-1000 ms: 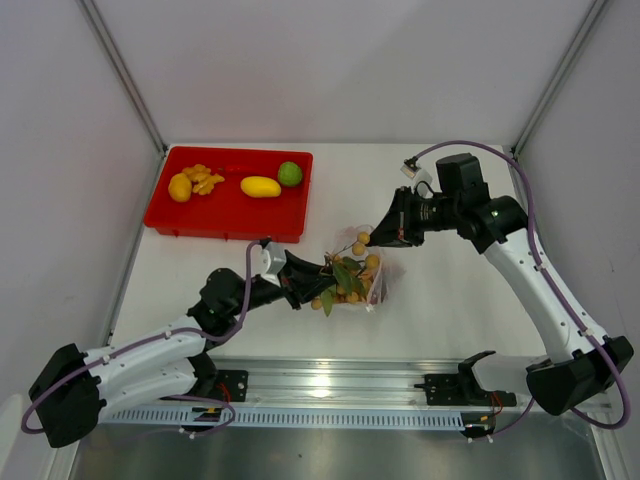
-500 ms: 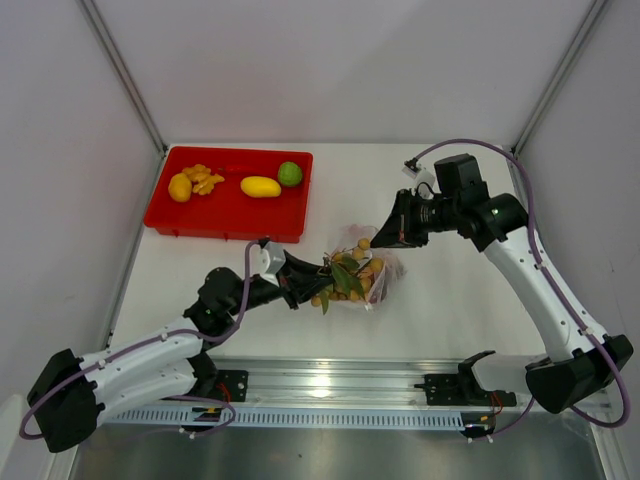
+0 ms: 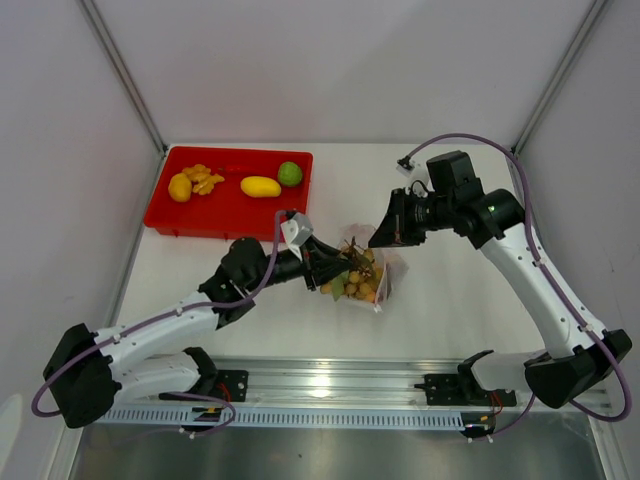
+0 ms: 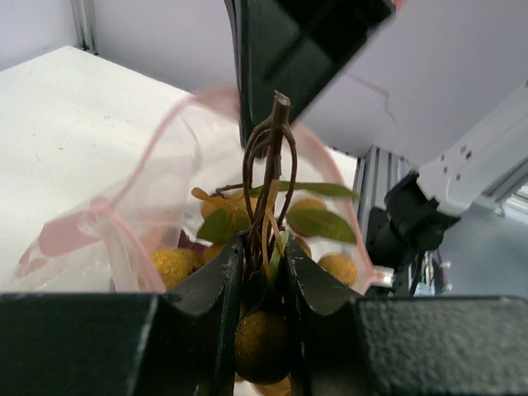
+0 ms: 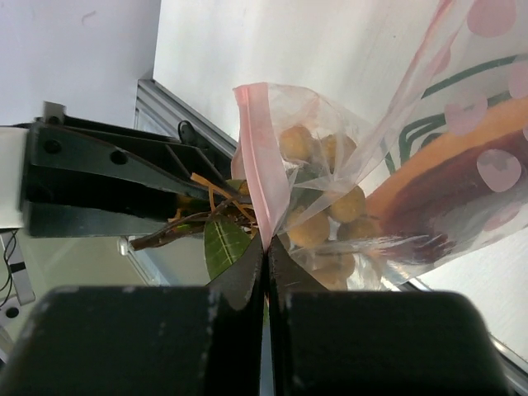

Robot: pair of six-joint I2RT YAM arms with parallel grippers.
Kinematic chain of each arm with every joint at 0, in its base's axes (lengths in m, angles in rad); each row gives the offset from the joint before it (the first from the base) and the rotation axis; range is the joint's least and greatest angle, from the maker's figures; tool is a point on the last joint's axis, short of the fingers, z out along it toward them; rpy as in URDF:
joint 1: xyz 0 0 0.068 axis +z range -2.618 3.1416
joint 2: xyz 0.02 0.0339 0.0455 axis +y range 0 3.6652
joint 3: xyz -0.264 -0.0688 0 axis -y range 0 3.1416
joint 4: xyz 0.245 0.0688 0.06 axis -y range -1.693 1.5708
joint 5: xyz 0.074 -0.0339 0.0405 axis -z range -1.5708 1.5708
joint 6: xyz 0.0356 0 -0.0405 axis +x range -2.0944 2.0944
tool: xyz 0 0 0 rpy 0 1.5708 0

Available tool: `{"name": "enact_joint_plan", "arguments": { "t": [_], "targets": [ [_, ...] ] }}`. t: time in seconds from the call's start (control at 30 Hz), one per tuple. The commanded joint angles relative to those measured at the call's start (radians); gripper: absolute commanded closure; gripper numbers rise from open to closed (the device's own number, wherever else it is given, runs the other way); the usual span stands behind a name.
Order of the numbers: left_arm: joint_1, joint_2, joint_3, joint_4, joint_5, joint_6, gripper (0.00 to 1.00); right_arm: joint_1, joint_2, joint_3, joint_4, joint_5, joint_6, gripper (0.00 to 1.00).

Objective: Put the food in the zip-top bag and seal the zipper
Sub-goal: Place the fake fruit in the zipper food storage bag.

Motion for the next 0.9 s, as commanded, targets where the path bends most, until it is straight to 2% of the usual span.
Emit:
{"name": "enact_joint_plan", "arguments": {
  "t": [0.0, 0.13, 0.17, 0.3, 0.43, 0.47, 0.53, 0.63, 0.87],
  "targets": [
    [-0.020, 0.021, 0.151, -0.129, -0.046, -0.069, 1.00, 0.012, -0.002, 0.041, 0.007, 0.011, -0.009, 1.00],
    [-0.038, 0.076, 0.316, -0.330, -0.189, -0.174, 0.99, 0.025, -0.004, 0.033, 0.013, 0.016, -0.003, 1.00],
    [-0.038, 0.090, 0.362, -0.428, -0.221, -0.196, 0.99, 0.025, -0.004, 0.033, 0.016, 0.016, -0.002, 1.00],
    [-0.057, 0.139, 0.400, -0.496, -0.327, -0.309, 0.99, 0.031, -0.014, 0.025, 0.036, 0.005, 0.026, 1.00],
    [-0.124, 0.168, 0.338, -0.405, -0.486, -0.333, 0.99, 0.026, -0.036, -0.030, 0.115, -0.049, 0.101, 1.00],
    [-0.152, 0.171, 0.294, -0.357, -0.536, -0.330, 0.99, 0.025, -0.048, -0.045, 0.132, -0.062, 0.119, 1.00],
    [-0.170, 0.173, 0.219, -0.197, -0.557, -0.333, 0.99, 0.017, -0.059, -0.076, 0.170, -0.090, 0.164, 1.00],
    [-0.205, 0.173, 0.127, -0.050, -0.611, -0.311, 0.99, 0.003, -0.074, -0.085, 0.180, -0.102, 0.187, 1.00],
    [-0.290, 0.200, 0.061, 0.039, -0.786, -0.256, 0.99, -0.044, -0.094, -0.093, 0.201, -0.138, 0.209, 1.00]
  ]
}}
